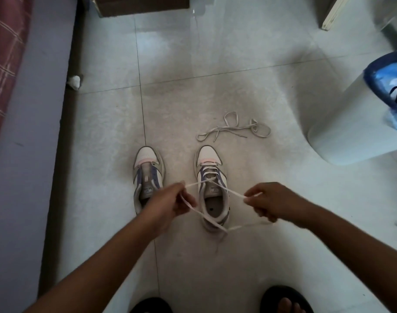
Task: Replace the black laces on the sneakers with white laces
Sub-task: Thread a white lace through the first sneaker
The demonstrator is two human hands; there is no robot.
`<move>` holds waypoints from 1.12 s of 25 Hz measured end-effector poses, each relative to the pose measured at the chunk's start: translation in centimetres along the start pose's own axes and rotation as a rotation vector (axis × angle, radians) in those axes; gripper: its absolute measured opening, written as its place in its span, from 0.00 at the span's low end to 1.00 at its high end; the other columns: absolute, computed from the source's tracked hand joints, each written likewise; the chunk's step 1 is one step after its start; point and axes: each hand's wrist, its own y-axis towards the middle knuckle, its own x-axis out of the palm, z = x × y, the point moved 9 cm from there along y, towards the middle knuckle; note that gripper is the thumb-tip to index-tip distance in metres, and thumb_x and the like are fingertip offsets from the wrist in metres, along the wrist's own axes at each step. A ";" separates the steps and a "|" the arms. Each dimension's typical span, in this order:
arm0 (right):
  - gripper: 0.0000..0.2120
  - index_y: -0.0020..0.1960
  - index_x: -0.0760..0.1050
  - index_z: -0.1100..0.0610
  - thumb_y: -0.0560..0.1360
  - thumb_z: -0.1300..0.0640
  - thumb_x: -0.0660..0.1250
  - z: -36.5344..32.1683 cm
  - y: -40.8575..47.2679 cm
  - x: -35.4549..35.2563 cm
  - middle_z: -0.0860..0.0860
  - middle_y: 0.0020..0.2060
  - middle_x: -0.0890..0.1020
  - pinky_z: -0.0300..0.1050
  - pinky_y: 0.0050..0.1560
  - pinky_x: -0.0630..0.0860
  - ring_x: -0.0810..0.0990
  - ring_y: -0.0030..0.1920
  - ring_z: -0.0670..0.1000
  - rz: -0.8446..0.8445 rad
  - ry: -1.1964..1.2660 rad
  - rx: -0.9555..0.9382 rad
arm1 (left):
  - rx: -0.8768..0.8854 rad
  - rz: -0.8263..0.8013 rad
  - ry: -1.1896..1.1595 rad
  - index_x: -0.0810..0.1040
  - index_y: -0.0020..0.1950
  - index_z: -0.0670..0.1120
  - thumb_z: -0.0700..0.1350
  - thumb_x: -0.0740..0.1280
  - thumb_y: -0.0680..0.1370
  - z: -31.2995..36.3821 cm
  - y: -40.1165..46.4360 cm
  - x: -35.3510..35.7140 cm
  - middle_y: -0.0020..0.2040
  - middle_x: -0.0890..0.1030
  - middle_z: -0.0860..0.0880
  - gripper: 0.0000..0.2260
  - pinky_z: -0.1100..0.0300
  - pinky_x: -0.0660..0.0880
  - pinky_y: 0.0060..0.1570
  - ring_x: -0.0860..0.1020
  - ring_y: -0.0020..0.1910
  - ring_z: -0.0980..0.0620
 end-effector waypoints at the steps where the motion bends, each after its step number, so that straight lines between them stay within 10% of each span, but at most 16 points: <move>1: 0.08 0.45 0.79 0.62 0.75 0.57 0.68 0.7 -0.2 -1.2 0.51 0.24 0.74 0.39 0.24 0.65 0.67 0.23 0.47 -0.060 -0.050 0.062 | 0.023 0.004 -0.056 0.71 0.36 0.43 0.44 0.58 0.81 1.2 0.2 -0.8 0.26 0.78 0.47 0.15 0.54 0.75 0.43 0.80 0.31 0.48; 13: 0.09 0.36 0.77 0.53 0.72 0.51 0.62 -3.4 -2.1 -13.9 0.45 0.24 0.64 0.31 0.19 0.59 0.53 0.25 0.43 0.054 0.816 -0.239 | 0.352 -0.211 -0.101 0.78 0.29 0.49 0.50 0.58 0.80 13.1 -2.1 -4.0 0.27 0.73 0.51 0.21 0.62 0.77 0.32 0.74 0.27 0.54; 21: 0.07 0.41 0.79 0.55 0.72 0.60 0.62 -5.7 -2.1 -21.8 0.43 0.34 0.78 0.30 0.37 0.72 0.74 0.32 0.38 0.177 1.338 -0.634 | 0.689 -0.266 -0.273 0.81 0.44 0.51 0.47 0.56 0.80 20.1 -5.6 -8.0 0.36 0.76 0.57 0.14 0.68 0.74 0.36 0.73 0.31 0.62; 24: 0.04 0.34 0.80 0.54 0.67 0.56 0.69 -4.0 0.8 -18.8 0.45 0.30 0.80 0.31 0.35 0.74 0.76 0.30 0.40 0.263 1.346 -0.467 | 0.629 -0.168 -0.303 0.75 0.44 0.51 0.49 0.58 0.79 19.2 -4.5 -8.6 0.28 0.70 0.57 0.08 0.70 0.59 0.23 0.63 0.21 0.61; 28: 0.17 0.42 0.74 0.57 0.80 0.47 0.55 0.2 5.9 -9.1 0.47 0.23 0.69 0.33 0.28 0.62 0.65 0.22 0.41 0.293 1.005 -0.047 | 0.276 -0.031 -0.236 0.71 0.43 0.46 0.47 0.56 0.82 11.6 0.5 -4.8 0.25 0.72 0.55 0.11 0.71 0.58 0.17 0.63 0.18 0.61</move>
